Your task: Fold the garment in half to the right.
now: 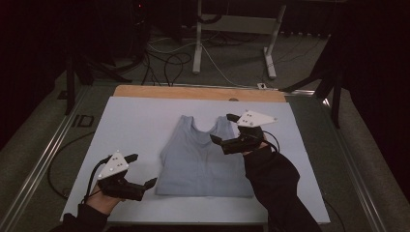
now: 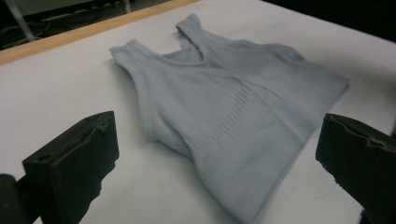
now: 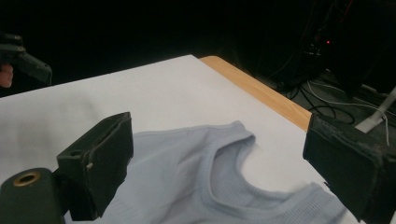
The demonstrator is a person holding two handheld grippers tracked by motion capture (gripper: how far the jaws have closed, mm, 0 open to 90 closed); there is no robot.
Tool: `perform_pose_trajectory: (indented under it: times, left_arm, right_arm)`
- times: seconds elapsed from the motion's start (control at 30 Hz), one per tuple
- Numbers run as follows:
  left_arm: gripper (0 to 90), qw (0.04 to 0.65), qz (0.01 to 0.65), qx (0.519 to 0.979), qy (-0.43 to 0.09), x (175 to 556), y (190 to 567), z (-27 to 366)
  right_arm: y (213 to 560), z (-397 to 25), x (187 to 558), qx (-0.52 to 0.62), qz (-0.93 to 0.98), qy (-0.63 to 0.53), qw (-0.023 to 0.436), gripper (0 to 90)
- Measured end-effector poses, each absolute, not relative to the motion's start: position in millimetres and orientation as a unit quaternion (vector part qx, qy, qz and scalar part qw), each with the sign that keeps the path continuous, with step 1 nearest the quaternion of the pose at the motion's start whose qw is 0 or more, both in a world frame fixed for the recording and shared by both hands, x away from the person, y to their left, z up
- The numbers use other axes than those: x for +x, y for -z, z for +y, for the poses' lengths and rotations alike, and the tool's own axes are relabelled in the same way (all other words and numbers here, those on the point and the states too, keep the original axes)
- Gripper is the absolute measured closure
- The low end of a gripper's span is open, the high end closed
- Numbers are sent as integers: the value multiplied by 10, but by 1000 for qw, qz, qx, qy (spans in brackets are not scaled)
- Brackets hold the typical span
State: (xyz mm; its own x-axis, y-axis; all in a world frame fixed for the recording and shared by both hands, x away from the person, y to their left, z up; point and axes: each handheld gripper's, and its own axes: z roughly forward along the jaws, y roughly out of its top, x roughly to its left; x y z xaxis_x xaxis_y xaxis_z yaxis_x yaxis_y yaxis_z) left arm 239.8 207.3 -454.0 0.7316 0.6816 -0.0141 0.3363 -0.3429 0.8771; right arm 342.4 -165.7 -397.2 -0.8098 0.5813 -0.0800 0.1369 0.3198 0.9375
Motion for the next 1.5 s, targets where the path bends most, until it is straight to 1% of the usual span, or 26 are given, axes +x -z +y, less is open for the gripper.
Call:
perform_pose_trajectory:
  times: [0.17, 0.47, 0.8, 0.87, 0.97, 1.13, 1.23, 1.33, 1.43, 1.47, 1.5]
  left_arm:
    - [0, 472, 319, 802, -179, 2422, 4596, 2018]
    - [0, 457, 339, 807, -155, 2499, 4663, 1939]
    - [0, 421, 374, 820, -106, 2601, 4843, 1845]
    - [0, 425, 383, 813, -108, 2621, 4878, 1841]
    - [1, 416, 393, 812, -112, 2650, 4937, 1827]
    - [5, 389, 393, 826, -104, 2673, 5040, 1789]
    - [29, 373, 390, 836, -100, 2667, 5095, 1742]
    - [78, 361, 388, 843, -97, 2662, 5124, 1702]
    - [162, 358, 393, 842, -93, 2679, 5144, 1697]
    - [166, 355, 394, 843, -90, 2683, 5148, 1700]
    - [189, 353, 394, 844, -85, 2684, 5152, 1701]
  right_arm:
    - [4000, -1513, 3534, 225, 792, -532, 197, 84]
    - [4072, -1235, 3719, 217, 798, -531, 185, 86]
    - [4198, -976, 3926, 212, 808, -523, 172, 86]
    - [4215, -938, 3954, 212, 808, -523, 169, 86]
    - [4246, -877, 3998, 210, 813, -518, 164, 86]
    - [4290, -787, 4052, 206, 820, -509, 160, 86]
    - [4322, -751, 4091, 207, 823, -505, 160, 86]
    - [4365, -718, 4134, 211, 824, -502, 156, 86]
    - [4408, -672, 4155, 210, 828, -496, 156, 86]
    - [4424, -658, 4160, 209, 830, -493, 155, 86]
    - [4441, -645, 4165, 207, 832, -492, 154, 86]
